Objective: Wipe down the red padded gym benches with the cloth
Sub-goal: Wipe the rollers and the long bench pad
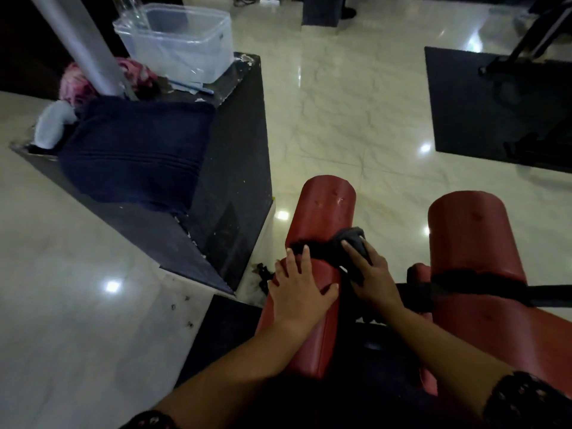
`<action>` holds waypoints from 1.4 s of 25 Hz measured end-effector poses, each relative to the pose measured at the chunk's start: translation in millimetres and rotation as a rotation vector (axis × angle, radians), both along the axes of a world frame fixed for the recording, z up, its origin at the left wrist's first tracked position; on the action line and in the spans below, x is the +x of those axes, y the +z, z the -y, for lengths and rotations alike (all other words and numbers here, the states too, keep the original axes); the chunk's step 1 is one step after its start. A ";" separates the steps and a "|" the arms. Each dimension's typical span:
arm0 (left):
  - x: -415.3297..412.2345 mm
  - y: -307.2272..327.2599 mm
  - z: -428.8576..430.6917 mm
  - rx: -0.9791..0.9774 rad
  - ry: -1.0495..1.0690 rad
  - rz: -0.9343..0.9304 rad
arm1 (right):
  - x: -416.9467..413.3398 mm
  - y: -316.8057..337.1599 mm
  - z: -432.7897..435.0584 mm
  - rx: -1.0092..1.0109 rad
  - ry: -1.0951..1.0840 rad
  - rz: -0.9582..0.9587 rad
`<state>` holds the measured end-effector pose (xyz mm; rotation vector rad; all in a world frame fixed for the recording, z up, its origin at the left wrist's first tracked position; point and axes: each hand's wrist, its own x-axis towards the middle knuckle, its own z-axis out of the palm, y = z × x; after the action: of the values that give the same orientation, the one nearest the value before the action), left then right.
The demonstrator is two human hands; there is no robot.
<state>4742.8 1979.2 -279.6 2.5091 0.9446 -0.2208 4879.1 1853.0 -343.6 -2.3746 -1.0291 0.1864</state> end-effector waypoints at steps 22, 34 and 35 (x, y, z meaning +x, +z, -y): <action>2.8 0.1 -3.9 -0.033 0.016 -0.027 | 62.4 101.5 -179.5 -0.650 0.628 0.547; 2.1 -8.8 0.0 0.073 0.001 0.054 | 47.9 -7.8 -35.0 0.016 -0.193 -0.114; 2.1 -8.2 0.3 0.076 0.005 0.059 | 51.0 -10.4 -36.2 0.031 -0.255 -0.237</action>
<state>4744.9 1978.9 -287.8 2.5673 0.9527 -0.1102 4930.1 1889.2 -354.0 -2.3606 -0.6101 0.3443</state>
